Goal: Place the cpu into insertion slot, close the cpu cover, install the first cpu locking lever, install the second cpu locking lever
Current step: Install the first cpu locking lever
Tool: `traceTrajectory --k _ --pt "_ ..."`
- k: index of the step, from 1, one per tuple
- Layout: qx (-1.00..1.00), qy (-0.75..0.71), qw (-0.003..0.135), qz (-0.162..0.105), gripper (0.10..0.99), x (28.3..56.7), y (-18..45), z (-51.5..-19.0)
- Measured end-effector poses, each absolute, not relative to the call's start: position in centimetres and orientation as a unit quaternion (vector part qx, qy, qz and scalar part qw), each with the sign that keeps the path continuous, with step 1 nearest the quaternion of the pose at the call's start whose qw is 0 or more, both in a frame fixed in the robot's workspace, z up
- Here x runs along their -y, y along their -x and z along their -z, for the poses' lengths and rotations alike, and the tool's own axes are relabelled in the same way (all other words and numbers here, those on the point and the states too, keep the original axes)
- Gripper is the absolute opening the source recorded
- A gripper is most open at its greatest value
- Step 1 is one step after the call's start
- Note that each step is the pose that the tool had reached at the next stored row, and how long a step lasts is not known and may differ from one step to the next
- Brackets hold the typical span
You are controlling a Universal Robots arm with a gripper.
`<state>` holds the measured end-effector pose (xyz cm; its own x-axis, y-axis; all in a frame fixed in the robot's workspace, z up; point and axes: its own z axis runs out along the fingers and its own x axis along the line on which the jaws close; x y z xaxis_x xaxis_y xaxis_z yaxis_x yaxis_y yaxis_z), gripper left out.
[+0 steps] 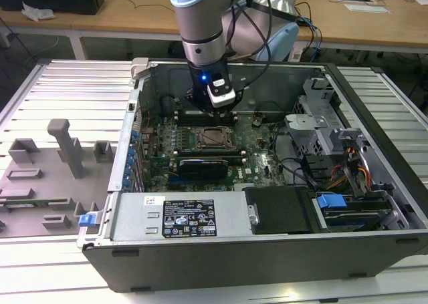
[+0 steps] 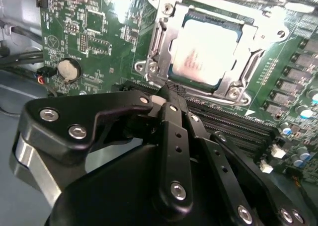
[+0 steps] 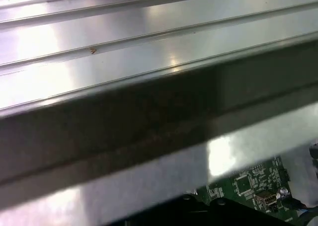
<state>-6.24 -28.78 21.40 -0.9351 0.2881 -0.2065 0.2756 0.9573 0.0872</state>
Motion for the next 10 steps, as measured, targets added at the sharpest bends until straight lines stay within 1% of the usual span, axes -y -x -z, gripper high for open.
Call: traceTrajectory --k 6,10 --pt "-0.983 -0.143 0.11 -0.025 0.106 29.8 6.7 -21.4" --pt "-0.983 -0.142 0.111 -0.017 0.106 30.4 6.7 -21.4"
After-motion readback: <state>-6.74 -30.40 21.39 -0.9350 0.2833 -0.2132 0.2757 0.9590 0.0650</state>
